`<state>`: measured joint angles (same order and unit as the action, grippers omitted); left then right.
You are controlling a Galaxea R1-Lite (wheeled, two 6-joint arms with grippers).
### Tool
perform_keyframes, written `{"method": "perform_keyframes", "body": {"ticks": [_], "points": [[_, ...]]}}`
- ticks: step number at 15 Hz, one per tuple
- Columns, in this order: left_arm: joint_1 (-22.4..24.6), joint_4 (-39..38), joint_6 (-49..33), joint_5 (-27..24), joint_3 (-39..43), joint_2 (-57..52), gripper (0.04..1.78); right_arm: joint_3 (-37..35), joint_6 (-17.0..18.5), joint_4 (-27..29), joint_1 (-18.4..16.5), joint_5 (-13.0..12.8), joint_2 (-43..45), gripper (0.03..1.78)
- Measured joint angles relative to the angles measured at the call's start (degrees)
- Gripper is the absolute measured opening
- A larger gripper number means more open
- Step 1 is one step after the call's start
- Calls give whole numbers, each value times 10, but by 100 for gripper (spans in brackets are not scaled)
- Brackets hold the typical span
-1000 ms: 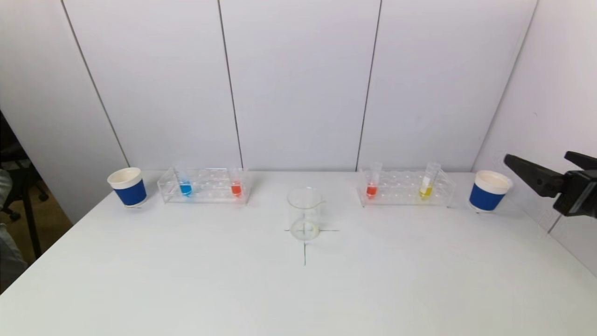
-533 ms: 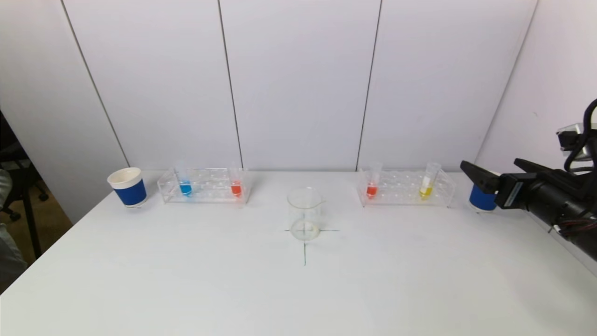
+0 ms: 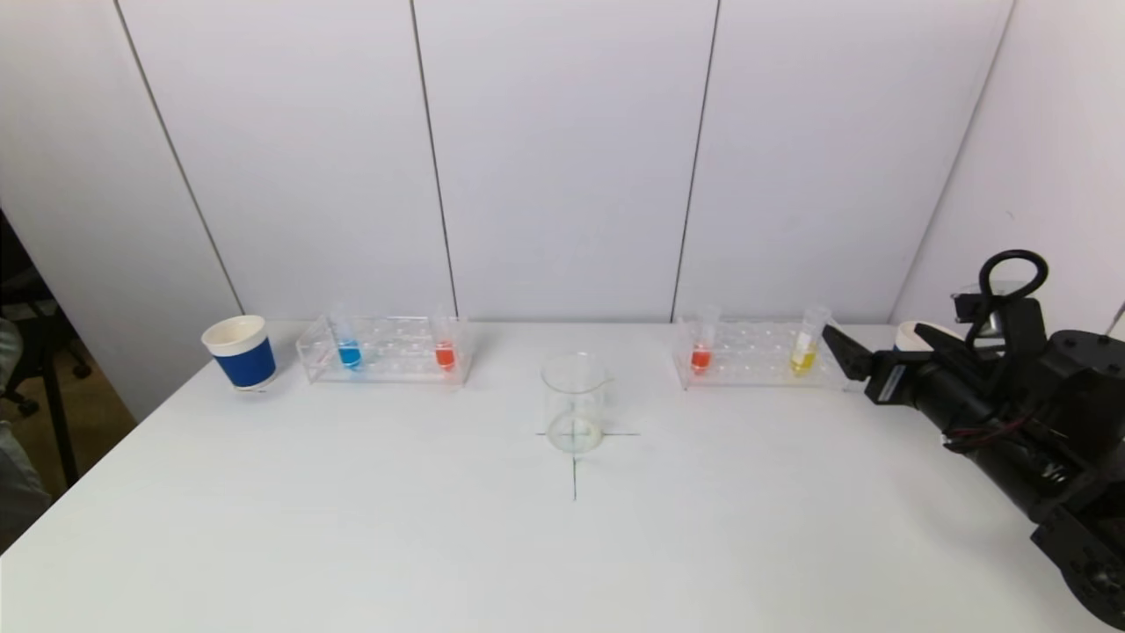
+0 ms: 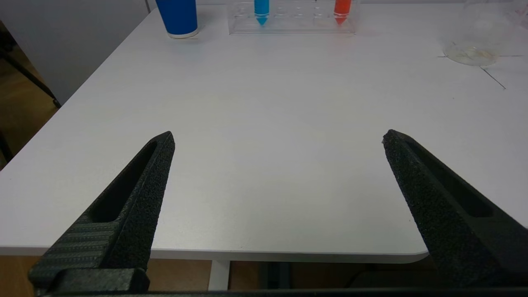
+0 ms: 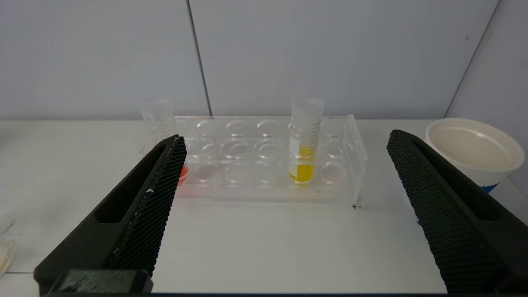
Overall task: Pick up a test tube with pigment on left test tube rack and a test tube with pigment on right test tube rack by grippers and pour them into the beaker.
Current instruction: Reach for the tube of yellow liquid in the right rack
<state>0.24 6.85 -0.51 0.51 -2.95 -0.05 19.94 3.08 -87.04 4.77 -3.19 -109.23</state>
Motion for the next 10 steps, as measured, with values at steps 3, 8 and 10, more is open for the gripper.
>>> {"method": "perform_keyframes", "body": {"ticks": [3,8,10], "points": [[0,0,0,0,0,0,176,2,0,-1,0,-2,-37,177],[0,0,0,0,0,0,176,17,12,-1,-1,-11,-84,177],[0,0,0,0,0,0,176,30,16,-1,-1,-12,-96,177]]}}
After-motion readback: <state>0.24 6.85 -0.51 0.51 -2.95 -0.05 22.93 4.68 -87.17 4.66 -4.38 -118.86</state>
